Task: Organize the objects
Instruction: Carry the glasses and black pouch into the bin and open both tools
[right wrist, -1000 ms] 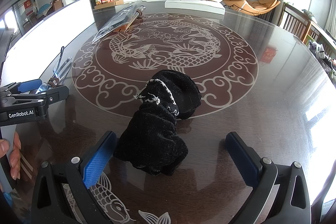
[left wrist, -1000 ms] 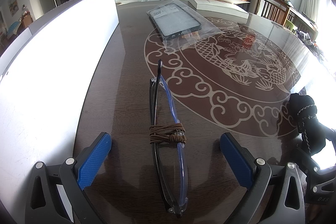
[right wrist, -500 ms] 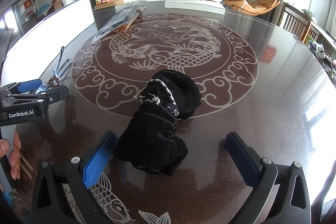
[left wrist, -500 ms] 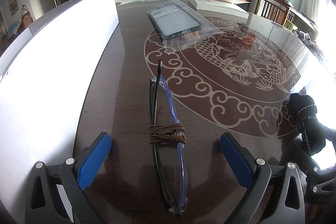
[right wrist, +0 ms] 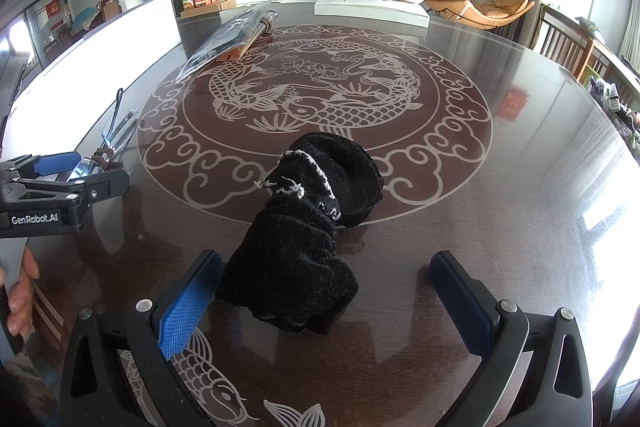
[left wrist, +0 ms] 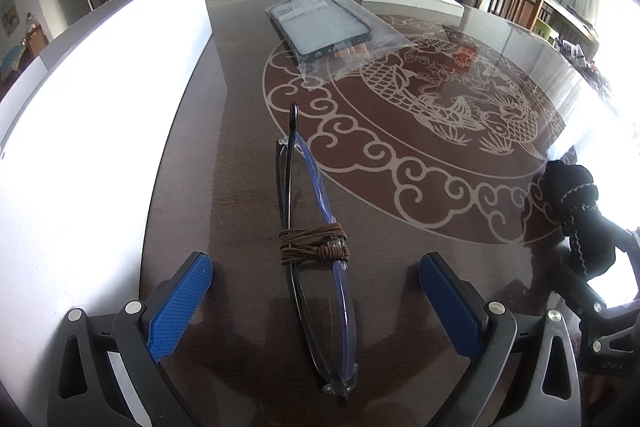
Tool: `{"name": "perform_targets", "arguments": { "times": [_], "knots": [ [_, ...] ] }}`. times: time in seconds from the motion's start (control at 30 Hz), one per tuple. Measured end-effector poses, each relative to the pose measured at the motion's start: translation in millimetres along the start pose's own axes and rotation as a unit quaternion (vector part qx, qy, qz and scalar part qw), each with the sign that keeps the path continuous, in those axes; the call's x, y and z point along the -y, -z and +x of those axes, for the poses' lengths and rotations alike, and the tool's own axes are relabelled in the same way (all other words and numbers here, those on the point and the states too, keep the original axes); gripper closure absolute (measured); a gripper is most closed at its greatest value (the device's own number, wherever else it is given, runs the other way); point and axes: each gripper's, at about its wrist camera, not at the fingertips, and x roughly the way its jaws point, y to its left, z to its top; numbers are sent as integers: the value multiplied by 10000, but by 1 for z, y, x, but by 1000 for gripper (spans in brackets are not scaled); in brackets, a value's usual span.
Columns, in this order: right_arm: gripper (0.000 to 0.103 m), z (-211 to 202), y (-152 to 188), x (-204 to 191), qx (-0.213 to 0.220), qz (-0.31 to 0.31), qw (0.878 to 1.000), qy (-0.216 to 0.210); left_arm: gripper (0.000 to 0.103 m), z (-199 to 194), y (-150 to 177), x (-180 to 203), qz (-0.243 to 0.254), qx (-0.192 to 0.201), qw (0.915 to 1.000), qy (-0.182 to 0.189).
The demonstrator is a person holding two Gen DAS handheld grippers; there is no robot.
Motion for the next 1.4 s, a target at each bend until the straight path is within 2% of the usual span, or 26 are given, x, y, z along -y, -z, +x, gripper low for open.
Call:
{"name": "perform_targets", "arguments": {
  "times": [0.07, 0.13, 0.17, 0.2, 0.23, 0.27, 0.3, 0.33, 0.37, 0.47, 0.57, 0.7, 0.8, 0.87, 0.93, 1.0, 1.1, 1.2, 1.23, 1.3, 1.33, 1.37, 1.4],
  "knots": [
    [0, 0, 0, 0, -33, -16, 10000, -15, 0, 1, -3, 0, 133, -199, 9997, 79],
    [0, 1, -2, 0, -189, -80, 9998, -77, 1, 0, -3, 0, 156, -187, 9996, 128],
    [0, 2, -5, 1, -335, -97, 9993, -146, 15, -3, -2, 0, 176, -55, 9998, 65],
    [0, 3, -9, 4, -451, -31, 9986, -270, 25, -7, -1, 0, 205, 120, 9997, 115],
    [3, 3, -12, 7, -513, 93, 9977, -431, 45, -10, 0, 0, 233, 231, 9994, 114],
    [12, 2, -16, 11, -528, 241, 9967, -568, 64, -12, 1, -1, 227, 321, 9992, 122],
    [19, 4, -20, 13, -562, 320, 9959, -625, 72, -13, 1, -1, 202, 380, 9990, 109],
    [37, 5, -24, 11, -618, 238, 9961, -577, 74, -13, 1, -3, 140, 411, 9989, 152],
    [72, 6, -26, 6, -658, 82, 9963, -543, 74, -15, 1, -4, 50, 430, 9988, 234],
    [74, -3, -29, 1, -662, 2, 9963, -554, 75, -24, 7, -12, -315, 443, 9956, 766],
    [74, -23, -32, -1, -491, 55, 9970, -594, 75, -45, 14, -12, -334, 658, 9928, 946],
    [74, -45, -45, -12, -315, 98, 9963, -799, 75, -81, 17, -22, -576, 856, 9853, 1363],
    [74, -63, -58, -36, -156, -45, 9945, -1033, 75, -119, 14, -38, -706, 1103, 9785, 1592],
    [74, -78, -71, -63, -11, -203, 9913, -1300, 75, -147, 15, -56, -747, 1324, 9756, 1587],
    [74, -91, -82, -91, 118, -389, 9862, -1604, 75, -174, 19, -80, -785, 1547, 9756, 1349],
    [74, -104, -93, -129, 225, -652, 9782, -1961, 75, -193, 26, -111, -897, 1657, 9777, 928],
    [73, -116, -103, -192, 251, -1089, 9617, -2505, 75, -200, 36, -156, -1112, 1572, 9809, 261],
    [72, -116, -105, -247, 127, -1445, 9449, -2934, 74, -188, 48, -196, -1224, 1165, 9838, -592],
    [69, -113, -105, -263, 73, -1540, 9409, -3014, 73, -178, 52, -207, -1233, 898, 9846, -856],
    [55, -101, -102, -288, -100, -1661, 9340, -3160, 71, -163, 60, -223, -1421, 531, 9804, -1260],
    [37, -91, -100, -298, -289, -1667, 9297, -3272, 59, -158, 65, -231, -1583, 411, 9778, -1311],
    [32, -84, -98, -302, -401, -1621, 9276, -3343, 39, -153, 68, -235, -1710, 350, 9765, -1266],
    [32, -81, -95, -302, -449, -1549, 9269, -3388, 28, -152, 72, -238, -1823, 362, 9751, -1206]
  ]
}}
